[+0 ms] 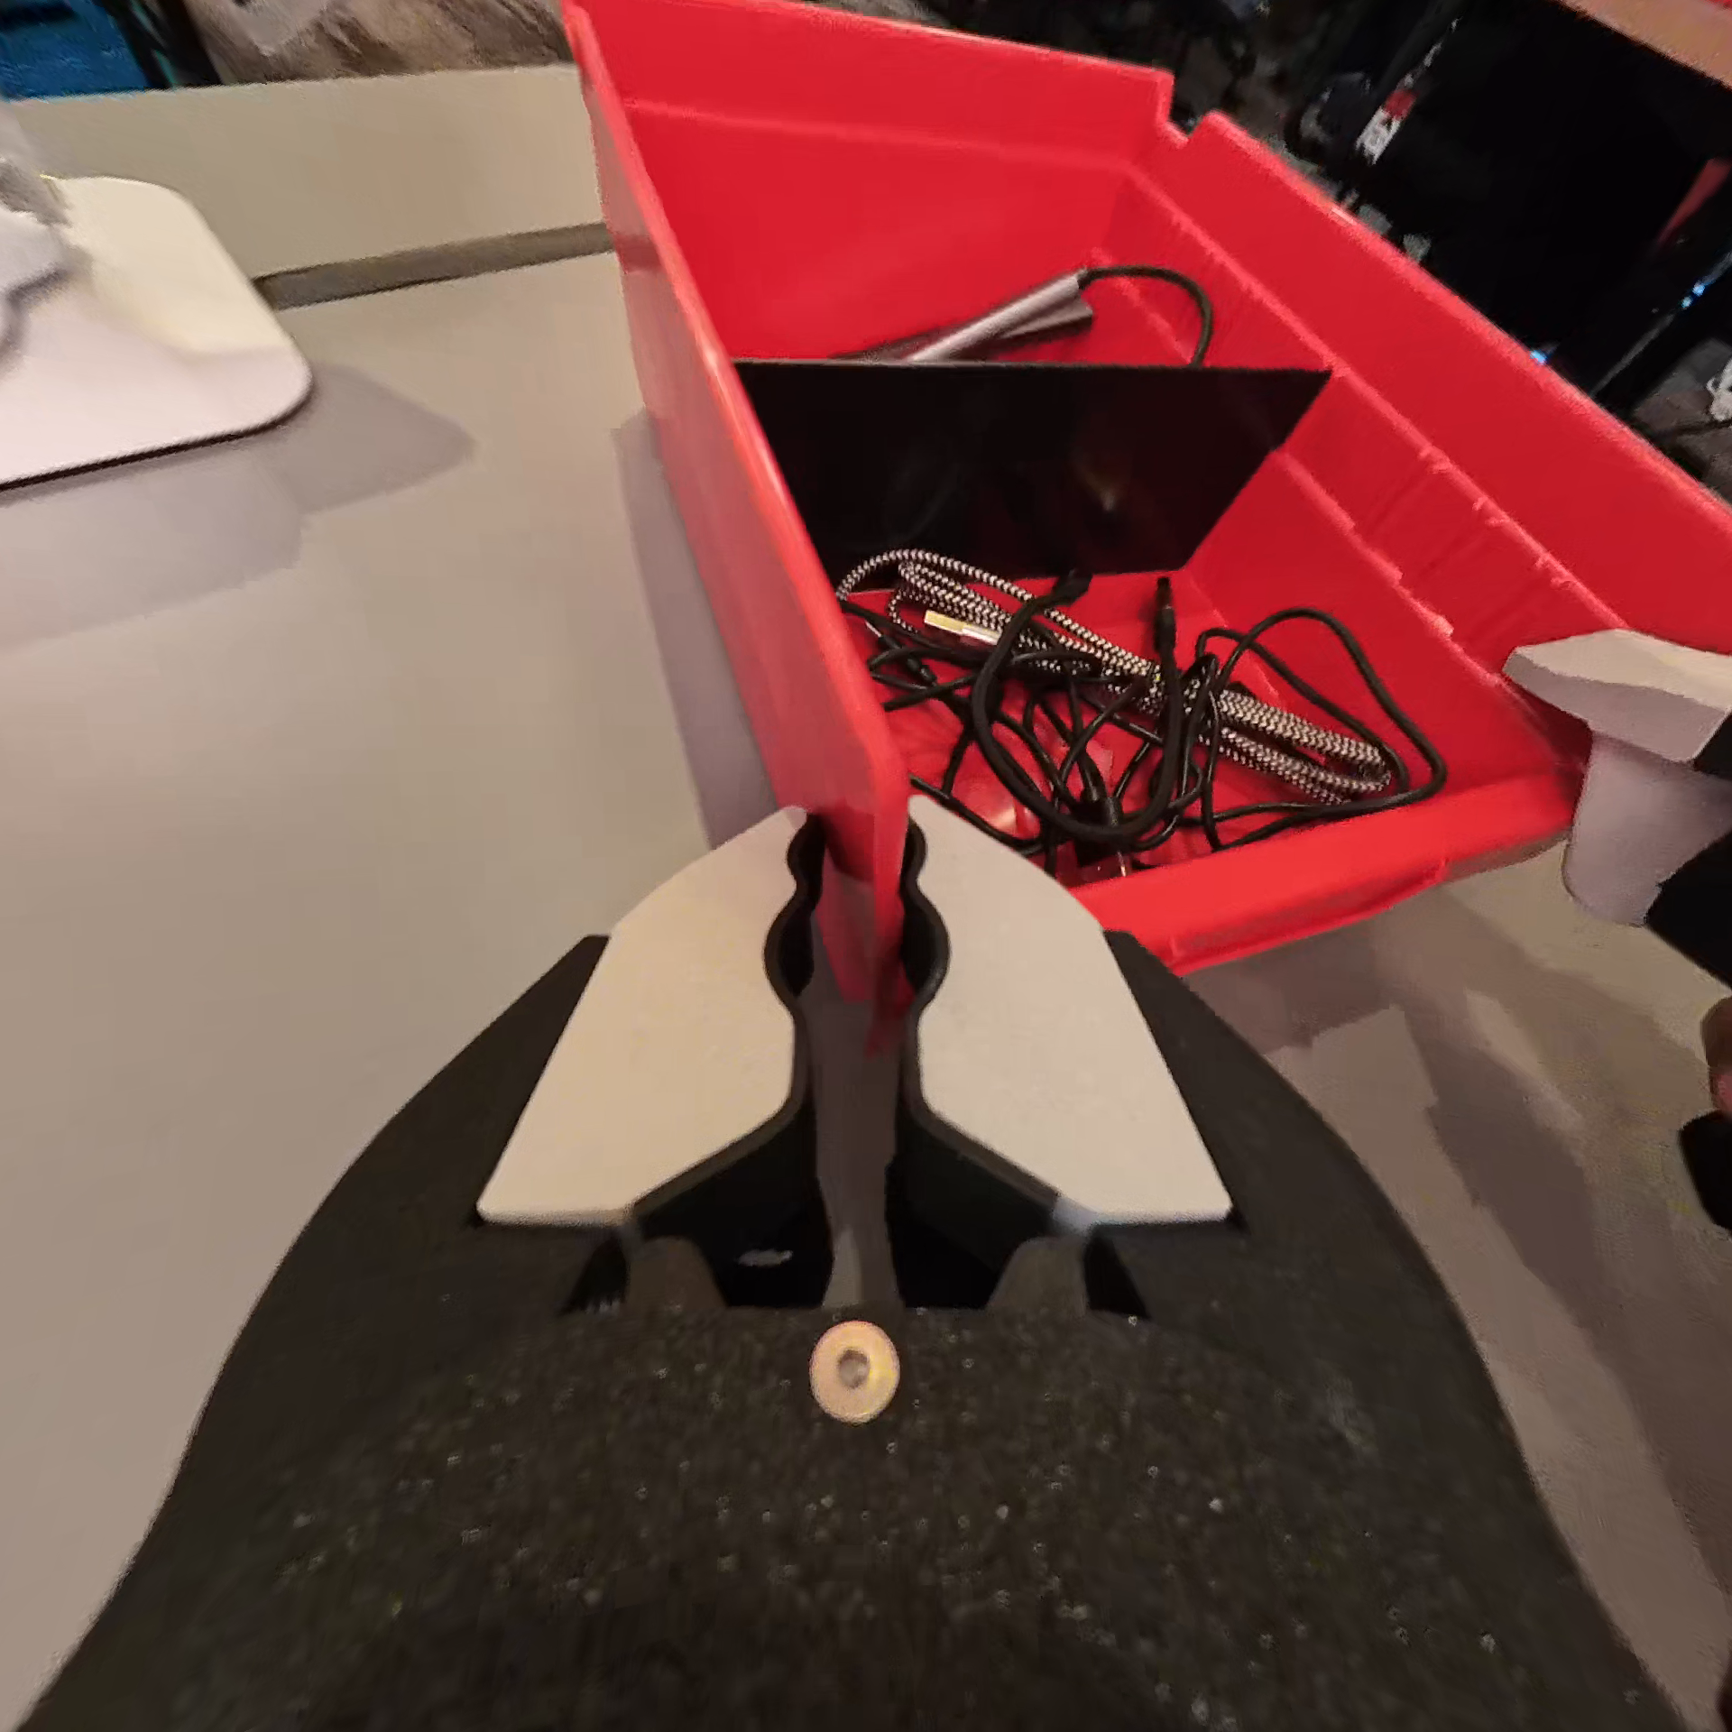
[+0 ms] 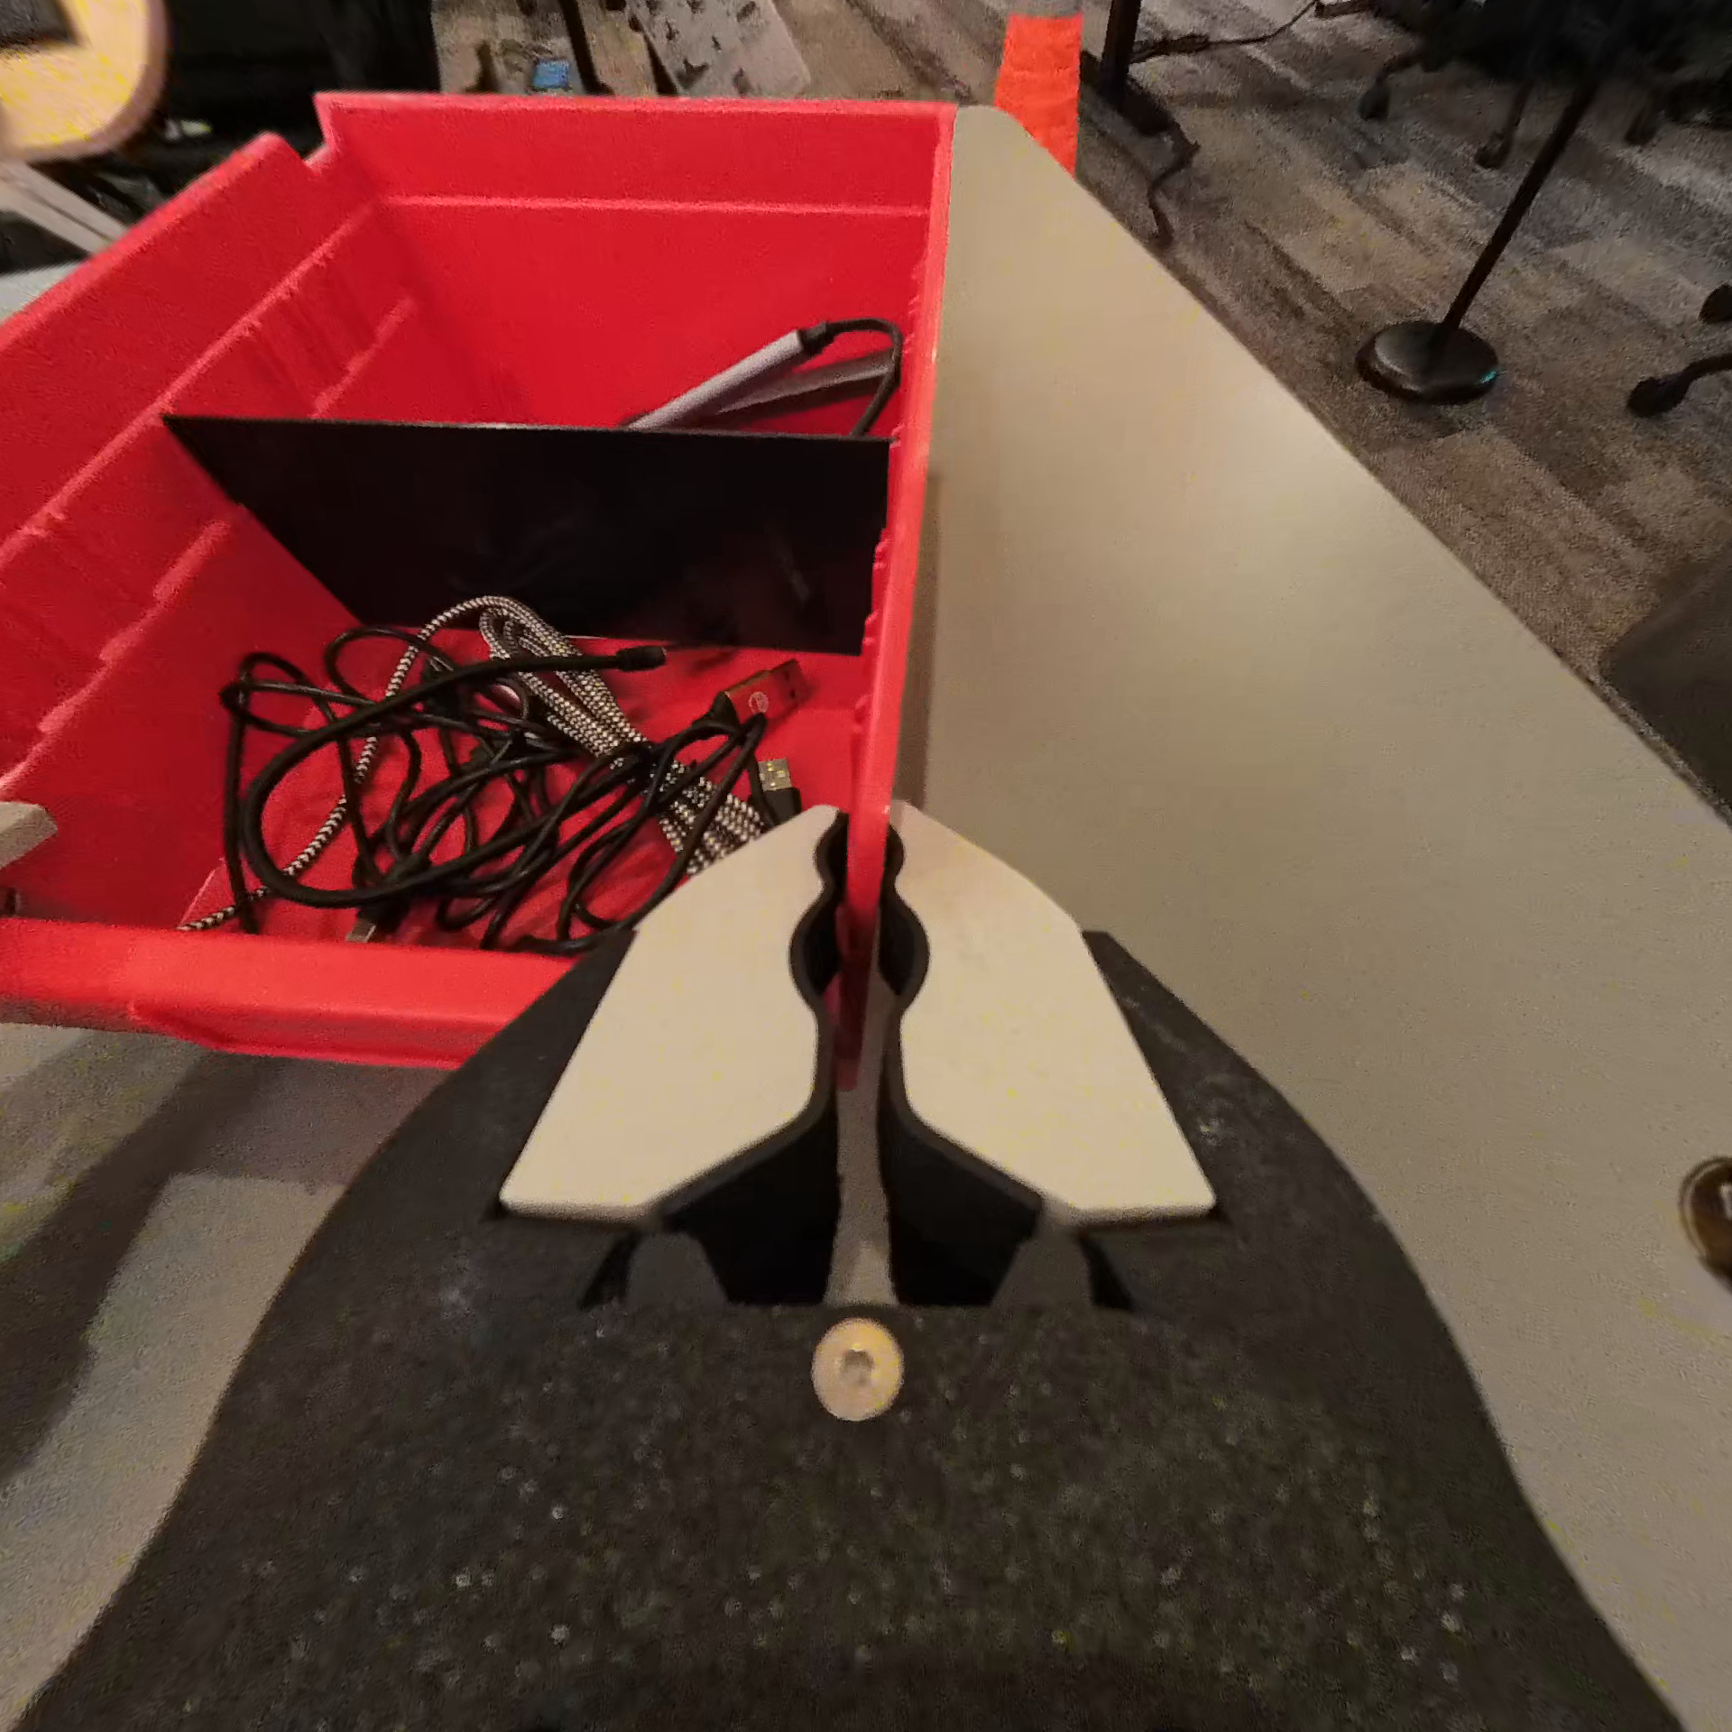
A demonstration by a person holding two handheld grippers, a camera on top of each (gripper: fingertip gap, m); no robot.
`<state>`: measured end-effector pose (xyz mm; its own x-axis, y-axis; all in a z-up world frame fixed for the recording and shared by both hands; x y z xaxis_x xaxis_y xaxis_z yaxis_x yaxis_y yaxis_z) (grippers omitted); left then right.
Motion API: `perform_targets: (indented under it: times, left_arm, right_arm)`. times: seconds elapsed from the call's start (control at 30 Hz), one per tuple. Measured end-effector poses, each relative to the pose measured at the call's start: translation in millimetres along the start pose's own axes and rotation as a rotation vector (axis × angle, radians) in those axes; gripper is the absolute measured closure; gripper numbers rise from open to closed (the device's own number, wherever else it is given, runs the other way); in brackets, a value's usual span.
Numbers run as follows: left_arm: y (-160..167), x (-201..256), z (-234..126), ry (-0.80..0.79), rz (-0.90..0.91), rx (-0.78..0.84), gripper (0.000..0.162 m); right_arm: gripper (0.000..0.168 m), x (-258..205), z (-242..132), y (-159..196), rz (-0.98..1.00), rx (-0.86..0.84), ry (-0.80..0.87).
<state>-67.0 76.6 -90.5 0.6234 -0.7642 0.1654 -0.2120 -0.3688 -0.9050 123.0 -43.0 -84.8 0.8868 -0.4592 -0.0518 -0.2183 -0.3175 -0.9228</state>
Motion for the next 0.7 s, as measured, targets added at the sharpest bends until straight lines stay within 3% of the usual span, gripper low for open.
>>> perform_targets:
  times: [0.2, 0.37, 0.5, 0.57, 0.63, 0.7]
  left_arm:
    - [31, -54, -105, -0.144, -0.040, 0.009, 0.150]
    - [56, -97, -159, -0.302, -0.035, 0.015, 0.149]
    - [66, -106, -157, -0.319, 0.024, -0.005, 0.147]
    - [63, -103, -163, -0.247, 0.007, -0.021, 0.135]
    - [54, -97, -186, -0.179, -0.069, 0.051, 0.127]
    - [44, -100, -225, -0.145, -0.115, 0.159, 0.131]
  right_arm:
    - [0.165, -92, -44, 13, -0.026, 0.048, -0.151]
    - [0.166, -164, -37, 32, -0.088, 0.004, -0.293]
    - [0.166, -177, -19, 32, -0.108, 0.013, -0.326]
    - [0.165, -175, -11, 30, -0.099, -0.006, -0.376]
    - [0.163, -171, -16, 26, -0.172, -0.024, -0.441]
    - [0.150, -160, -31, 15, -0.262, 0.039, -0.442]
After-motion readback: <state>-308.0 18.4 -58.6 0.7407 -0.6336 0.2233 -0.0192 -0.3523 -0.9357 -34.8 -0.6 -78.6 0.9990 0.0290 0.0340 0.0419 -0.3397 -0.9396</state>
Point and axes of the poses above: each gripper's, where its closed fingertips meet, z out along the fingers, y out of its underside, x = y × z across the jaws, the point moved 8 cm from there along -z, back along the fingers, and after that the axes turned 6 degrees about x, right-handed, at the moved point
